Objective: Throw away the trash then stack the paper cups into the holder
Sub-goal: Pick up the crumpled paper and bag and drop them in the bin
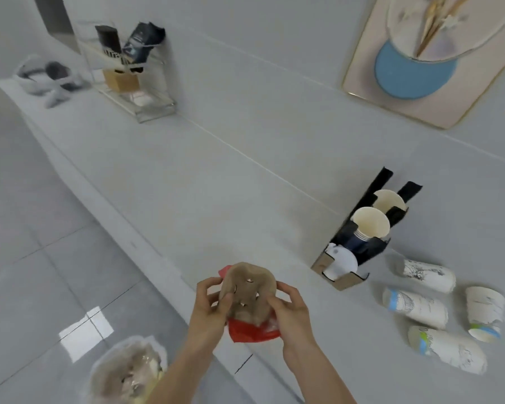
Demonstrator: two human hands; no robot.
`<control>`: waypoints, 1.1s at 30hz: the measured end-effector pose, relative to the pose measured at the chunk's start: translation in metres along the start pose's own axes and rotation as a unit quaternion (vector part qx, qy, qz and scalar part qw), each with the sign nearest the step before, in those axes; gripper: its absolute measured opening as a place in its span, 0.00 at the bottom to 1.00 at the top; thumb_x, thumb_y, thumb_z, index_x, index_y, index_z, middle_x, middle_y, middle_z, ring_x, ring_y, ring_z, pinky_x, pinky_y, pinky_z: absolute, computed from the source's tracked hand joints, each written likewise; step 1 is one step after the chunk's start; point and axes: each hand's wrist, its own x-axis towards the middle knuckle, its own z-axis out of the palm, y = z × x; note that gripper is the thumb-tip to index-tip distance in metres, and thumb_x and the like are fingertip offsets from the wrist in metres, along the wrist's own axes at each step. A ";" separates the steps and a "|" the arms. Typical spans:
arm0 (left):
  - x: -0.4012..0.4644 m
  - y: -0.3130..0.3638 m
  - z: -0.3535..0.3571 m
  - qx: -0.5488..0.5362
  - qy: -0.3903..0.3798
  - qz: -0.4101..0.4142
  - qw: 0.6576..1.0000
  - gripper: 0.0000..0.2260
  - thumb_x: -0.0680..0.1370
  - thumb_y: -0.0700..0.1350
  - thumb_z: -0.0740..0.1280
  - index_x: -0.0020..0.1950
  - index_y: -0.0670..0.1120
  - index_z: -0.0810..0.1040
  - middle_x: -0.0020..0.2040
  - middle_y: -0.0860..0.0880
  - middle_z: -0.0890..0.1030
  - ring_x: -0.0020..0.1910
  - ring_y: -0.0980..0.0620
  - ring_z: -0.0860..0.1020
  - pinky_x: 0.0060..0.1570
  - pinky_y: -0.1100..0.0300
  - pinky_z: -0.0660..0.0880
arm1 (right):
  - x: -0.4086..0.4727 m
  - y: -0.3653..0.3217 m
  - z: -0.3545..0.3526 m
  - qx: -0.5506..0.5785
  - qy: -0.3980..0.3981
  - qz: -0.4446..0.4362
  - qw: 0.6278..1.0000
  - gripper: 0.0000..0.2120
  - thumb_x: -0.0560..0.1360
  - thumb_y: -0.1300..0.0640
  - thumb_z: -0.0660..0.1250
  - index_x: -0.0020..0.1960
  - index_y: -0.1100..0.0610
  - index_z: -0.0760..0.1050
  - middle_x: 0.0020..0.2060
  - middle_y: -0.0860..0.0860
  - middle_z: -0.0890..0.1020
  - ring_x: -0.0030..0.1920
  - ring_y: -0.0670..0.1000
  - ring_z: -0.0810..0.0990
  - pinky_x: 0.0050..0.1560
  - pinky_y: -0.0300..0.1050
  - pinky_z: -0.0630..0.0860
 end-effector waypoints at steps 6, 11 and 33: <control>0.006 -0.031 -0.122 -0.053 0.113 -0.028 0.992 0.07 0.81 0.49 0.67 0.57 0.57 0.72 0.51 0.46 0.85 0.46 0.48 0.85 0.47 0.51 0.81 | -0.008 0.013 0.129 -0.083 -0.060 0.009 0.995 0.12 0.74 0.55 0.77 0.55 0.47 0.82 0.47 0.53 0.90 0.50 0.56 0.88 0.56 0.55 0.84; -0.007 -0.078 -0.205 -0.081 0.191 -0.082 0.975 0.05 0.81 0.48 0.66 0.56 0.55 0.75 0.51 0.50 0.84 0.49 0.51 0.84 0.45 0.58 0.80 | -0.018 0.068 0.218 -0.168 -0.071 0.050 0.982 0.13 0.72 0.48 0.78 0.55 0.45 0.82 0.50 0.52 0.88 0.51 0.56 0.88 0.59 0.59 0.84; 0.024 -0.143 -0.343 0.309 0.243 -0.149 0.907 0.32 0.78 0.60 0.64 0.79 0.51 0.60 0.80 0.42 0.62 0.77 0.39 0.63 0.74 0.41 0.61 | -0.010 0.115 0.298 -0.532 -0.174 -0.091 0.824 0.37 0.80 0.34 0.57 0.84 0.45 0.50 0.85 0.51 0.51 0.85 0.53 0.49 0.83 0.55 0.52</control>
